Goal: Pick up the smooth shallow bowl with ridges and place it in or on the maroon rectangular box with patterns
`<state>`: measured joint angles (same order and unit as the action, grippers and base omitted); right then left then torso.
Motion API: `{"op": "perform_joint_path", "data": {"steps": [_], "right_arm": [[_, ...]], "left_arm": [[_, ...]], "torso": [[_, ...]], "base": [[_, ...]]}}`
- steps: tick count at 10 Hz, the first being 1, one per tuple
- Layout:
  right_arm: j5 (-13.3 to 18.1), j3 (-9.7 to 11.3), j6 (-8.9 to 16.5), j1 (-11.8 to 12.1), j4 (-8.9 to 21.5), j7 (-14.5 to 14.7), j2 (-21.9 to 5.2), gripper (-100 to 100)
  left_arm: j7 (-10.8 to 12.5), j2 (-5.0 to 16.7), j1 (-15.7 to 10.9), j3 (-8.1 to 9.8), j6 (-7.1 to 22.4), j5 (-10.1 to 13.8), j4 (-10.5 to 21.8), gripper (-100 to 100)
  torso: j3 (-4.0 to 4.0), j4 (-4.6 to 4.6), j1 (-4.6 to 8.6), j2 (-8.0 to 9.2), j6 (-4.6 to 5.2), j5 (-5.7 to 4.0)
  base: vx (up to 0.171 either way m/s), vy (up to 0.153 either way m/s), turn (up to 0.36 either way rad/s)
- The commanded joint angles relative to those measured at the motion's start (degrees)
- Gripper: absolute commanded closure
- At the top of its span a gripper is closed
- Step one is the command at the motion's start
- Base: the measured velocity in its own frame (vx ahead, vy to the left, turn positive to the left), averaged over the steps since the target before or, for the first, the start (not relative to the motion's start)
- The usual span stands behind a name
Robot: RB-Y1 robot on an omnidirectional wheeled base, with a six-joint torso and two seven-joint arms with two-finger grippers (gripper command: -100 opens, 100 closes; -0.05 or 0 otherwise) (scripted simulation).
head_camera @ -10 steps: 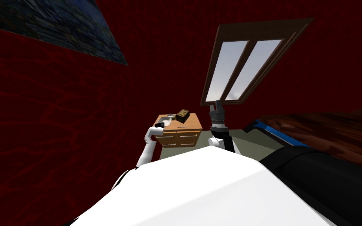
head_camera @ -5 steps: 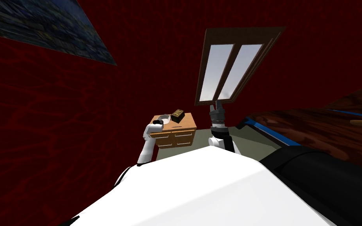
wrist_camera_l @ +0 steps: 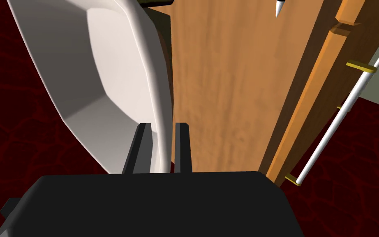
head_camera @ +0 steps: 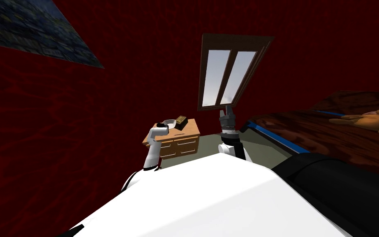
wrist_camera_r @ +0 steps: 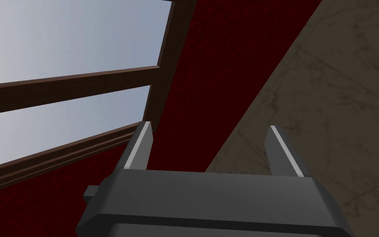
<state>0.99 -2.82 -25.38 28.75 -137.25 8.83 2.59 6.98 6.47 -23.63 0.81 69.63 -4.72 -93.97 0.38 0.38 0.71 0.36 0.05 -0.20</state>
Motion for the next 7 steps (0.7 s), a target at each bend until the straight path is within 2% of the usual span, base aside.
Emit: {"op": "perform_joint_path", "data": {"steps": [1, 5, 7], "right_arm": [[0.00, 0.00, 0.00, 0.00, 0.00, 0.00, 0.00, 0], [0.00, -0.01, 0.00, 0.00, 0.00, 0.00, -0.01, 0], [0.00, 0.00, 0.00, 0.01, 0.00, 0.00, 0.00, 0]], "left_arm": [[-0.18, 0.18, -0.74, 1.50, 1.67, -0.28, -0.37, 100], [-0.51, 0.71, -3.54, 5.62, 5.04, -1.10, 0.37, 100], [-0.65, 0.97, -5.10, 7.81, 6.66, -1.58, 0.93, 100]], "torso": [[0.00, 0.00, 0.00, 0.00, 0.00, 0.00], [-0.03, 0.00, -0.19, -0.06, -0.03, 0.03], [-0.05, 0.02, -0.07, -0.14, 0.01, -0.01]], "base": [[0.053, -0.122, -0.118], [0.062, -0.095, -0.156], [0.100, -0.103, -0.193]]}}
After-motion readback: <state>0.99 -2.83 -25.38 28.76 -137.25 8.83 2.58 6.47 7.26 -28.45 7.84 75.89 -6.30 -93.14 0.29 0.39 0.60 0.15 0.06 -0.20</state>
